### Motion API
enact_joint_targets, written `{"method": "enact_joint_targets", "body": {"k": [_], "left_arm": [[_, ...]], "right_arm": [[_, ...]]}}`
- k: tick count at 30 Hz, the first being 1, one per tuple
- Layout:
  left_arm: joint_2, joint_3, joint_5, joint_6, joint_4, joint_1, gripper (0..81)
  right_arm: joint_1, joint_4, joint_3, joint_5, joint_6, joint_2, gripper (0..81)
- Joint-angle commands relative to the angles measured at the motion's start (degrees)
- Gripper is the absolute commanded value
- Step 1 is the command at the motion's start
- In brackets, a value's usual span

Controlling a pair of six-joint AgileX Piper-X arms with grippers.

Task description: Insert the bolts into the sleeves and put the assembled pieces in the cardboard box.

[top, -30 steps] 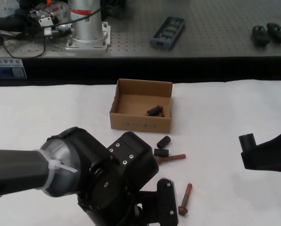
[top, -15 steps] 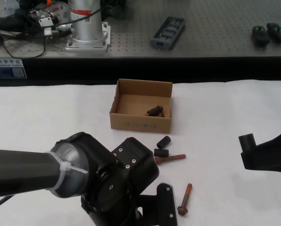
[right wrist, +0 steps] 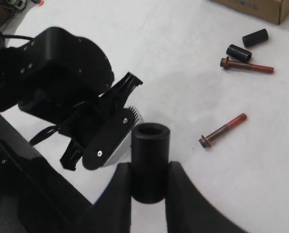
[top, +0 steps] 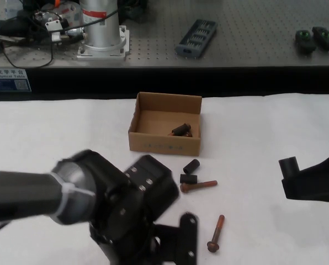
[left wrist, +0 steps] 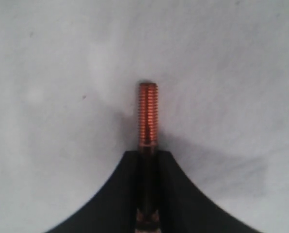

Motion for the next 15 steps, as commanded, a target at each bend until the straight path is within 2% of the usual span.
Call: {"method": "enact_joint_targets", "body": {"k": [1, 4, 8, 15], "left_arm": [[-0.20, 0.32, -5.07, 3.96, -1.70, 3.90, 0.6], [-0.20, -0.21, -5.35, 7.20, -5.16, 8.24, 0.6], [-0.20, -1.51, -2.53, 14.87, -8.23, 12.89, 0.6], [-0.20, -1.93, 13.23, 30.44, -13.59, 17.51, 0.6]], "right_arm": [[-0.33, -0.36, -0.15, -2.34, -0.46, 0.27, 2.8], [-0.33, -0.36, -0.15, -2.71, -0.46, 0.27, 2.8], [-0.33, -0.36, -0.15, -2.71, -0.46, 0.27, 2.8], [-0.33, -0.36, -0.15, -2.72, -4.93, 0.27, 2.8]]}}
